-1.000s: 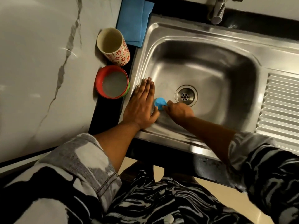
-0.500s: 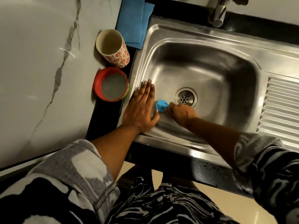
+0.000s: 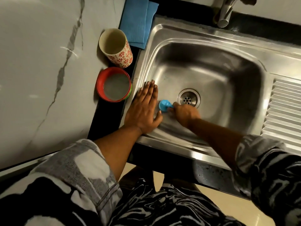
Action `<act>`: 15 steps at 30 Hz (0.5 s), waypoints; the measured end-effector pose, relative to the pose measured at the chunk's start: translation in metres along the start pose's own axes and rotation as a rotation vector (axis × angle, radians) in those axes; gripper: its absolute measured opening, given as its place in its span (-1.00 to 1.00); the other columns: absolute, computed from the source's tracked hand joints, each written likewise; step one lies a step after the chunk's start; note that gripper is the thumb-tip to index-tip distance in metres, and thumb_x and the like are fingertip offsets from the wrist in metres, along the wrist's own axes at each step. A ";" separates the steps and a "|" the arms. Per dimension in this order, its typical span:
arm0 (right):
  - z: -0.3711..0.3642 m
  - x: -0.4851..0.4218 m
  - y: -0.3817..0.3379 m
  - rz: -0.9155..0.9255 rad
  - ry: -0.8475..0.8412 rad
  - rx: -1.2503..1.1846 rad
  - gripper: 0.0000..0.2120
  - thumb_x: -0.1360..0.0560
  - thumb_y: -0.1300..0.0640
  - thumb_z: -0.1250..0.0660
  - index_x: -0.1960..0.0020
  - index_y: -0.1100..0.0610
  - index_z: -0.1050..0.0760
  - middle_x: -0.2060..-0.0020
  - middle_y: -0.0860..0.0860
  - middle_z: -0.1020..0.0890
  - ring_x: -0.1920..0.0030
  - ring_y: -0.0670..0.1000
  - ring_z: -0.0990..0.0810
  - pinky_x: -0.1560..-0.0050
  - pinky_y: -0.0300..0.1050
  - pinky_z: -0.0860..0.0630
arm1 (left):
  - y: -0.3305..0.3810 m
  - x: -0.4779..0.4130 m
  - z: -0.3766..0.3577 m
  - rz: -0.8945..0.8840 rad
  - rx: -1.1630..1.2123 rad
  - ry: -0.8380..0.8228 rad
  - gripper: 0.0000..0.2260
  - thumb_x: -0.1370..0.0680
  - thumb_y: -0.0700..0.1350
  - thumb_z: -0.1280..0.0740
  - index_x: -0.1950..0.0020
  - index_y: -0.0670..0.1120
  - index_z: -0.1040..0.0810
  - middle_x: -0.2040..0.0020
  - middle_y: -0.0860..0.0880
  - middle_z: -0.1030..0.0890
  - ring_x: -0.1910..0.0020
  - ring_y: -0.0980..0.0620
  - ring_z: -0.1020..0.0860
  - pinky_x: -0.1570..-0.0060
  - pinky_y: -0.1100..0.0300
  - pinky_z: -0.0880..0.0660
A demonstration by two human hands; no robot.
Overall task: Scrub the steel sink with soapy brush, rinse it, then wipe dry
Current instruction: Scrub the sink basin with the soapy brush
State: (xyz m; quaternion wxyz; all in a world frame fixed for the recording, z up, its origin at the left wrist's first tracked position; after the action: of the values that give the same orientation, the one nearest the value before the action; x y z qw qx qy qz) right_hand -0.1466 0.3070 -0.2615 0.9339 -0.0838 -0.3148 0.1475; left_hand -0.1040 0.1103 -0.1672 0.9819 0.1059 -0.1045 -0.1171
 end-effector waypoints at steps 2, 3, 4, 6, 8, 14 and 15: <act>0.023 -0.030 0.016 -0.117 0.084 -0.018 -0.49 -0.68 -0.27 0.01 -0.24 0.10 -0.48 -0.08 0.22 -0.66 -0.06 0.29 -0.63 0.02 0.07 -0.53 | 0.000 0.000 0.000 -0.001 0.007 0.005 -0.12 -0.55 0.14 -0.25 -0.73 -0.21 0.05 -0.74 -0.20 0.05 -0.72 -0.15 0.11 -0.67 -0.12 0.00; 0.035 -0.044 0.022 -0.180 0.117 -0.040 -0.48 -0.69 -0.26 0.02 -0.24 0.10 -0.50 -0.10 0.22 -0.65 -0.08 0.29 -0.63 -0.04 0.09 -0.55 | 0.000 -0.001 -0.001 -0.004 0.007 0.008 -0.12 -0.55 0.13 -0.25 -0.73 -0.22 0.05 -0.74 -0.20 0.04 -0.72 -0.15 0.10 -0.66 -0.12 -0.01; 0.046 -0.055 0.024 -0.220 0.146 -0.072 -0.47 -0.68 -0.27 0.03 -0.23 0.09 -0.50 -0.10 0.22 -0.64 -0.07 0.30 -0.62 -0.05 0.11 -0.55 | 0.000 -0.001 -0.001 -0.005 0.003 0.010 -0.12 -0.54 0.13 -0.25 -0.73 -0.22 0.04 -0.74 -0.21 0.03 -0.72 -0.15 0.09 -0.66 -0.12 -0.01; 0.050 -0.065 0.022 -0.230 0.195 -0.116 -0.48 -0.68 -0.29 0.05 -0.21 0.08 -0.47 -0.04 0.22 -0.64 0.00 0.31 -0.62 0.04 0.11 -0.54 | -0.001 -0.002 -0.002 -0.005 -0.004 0.005 -0.12 -0.54 0.13 -0.24 -0.73 -0.23 0.04 -0.73 -0.21 0.02 -0.72 -0.15 0.09 -0.66 -0.12 -0.01; 0.036 -0.057 0.013 -0.192 0.206 -0.099 -0.50 -0.68 -0.28 0.06 -0.23 0.07 -0.42 0.05 0.22 -0.65 0.14 0.28 -0.60 0.19 0.05 -0.47 | -0.001 -0.002 -0.003 -0.006 -0.012 0.008 -0.11 -0.54 0.14 -0.24 -0.73 -0.23 0.05 -0.73 -0.21 0.04 -0.72 -0.15 0.09 -0.66 -0.13 -0.01; -0.003 -0.010 -0.005 0.048 0.204 0.016 -0.64 -0.69 -0.21 -0.03 -0.24 0.03 -0.35 0.14 0.16 -0.67 0.21 0.27 -0.64 0.32 0.02 -0.43 | -0.001 -0.001 -0.003 -0.006 -0.019 0.004 -0.12 -0.57 0.16 -0.23 -0.73 -0.21 0.09 -0.74 -0.20 0.09 -0.72 -0.15 0.14 -0.67 -0.12 0.02; 0.001 -0.012 0.000 0.028 0.205 0.001 -0.65 -0.69 -0.18 -0.06 -0.25 0.05 -0.37 0.11 0.18 -0.67 0.17 0.29 -0.64 0.29 0.05 -0.47 | -0.001 -0.001 -0.003 -0.005 -0.015 0.004 -0.12 -0.58 0.16 -0.23 -0.73 -0.21 0.09 -0.74 -0.20 0.09 -0.72 -0.14 0.14 -0.67 -0.12 0.02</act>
State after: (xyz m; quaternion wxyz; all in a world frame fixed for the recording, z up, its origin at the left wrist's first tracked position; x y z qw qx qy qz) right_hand -0.1562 0.3027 -0.2674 0.9591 -0.1023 -0.2165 0.1512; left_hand -0.1049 0.1105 -0.1700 0.9826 0.0989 -0.1014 -0.1203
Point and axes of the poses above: each hand's wrist, its own x-axis away from the middle knuckle, its own z-axis out of the back of the hand, y = z × x, the point moved 3 cm from there along -x, towards the middle knuckle
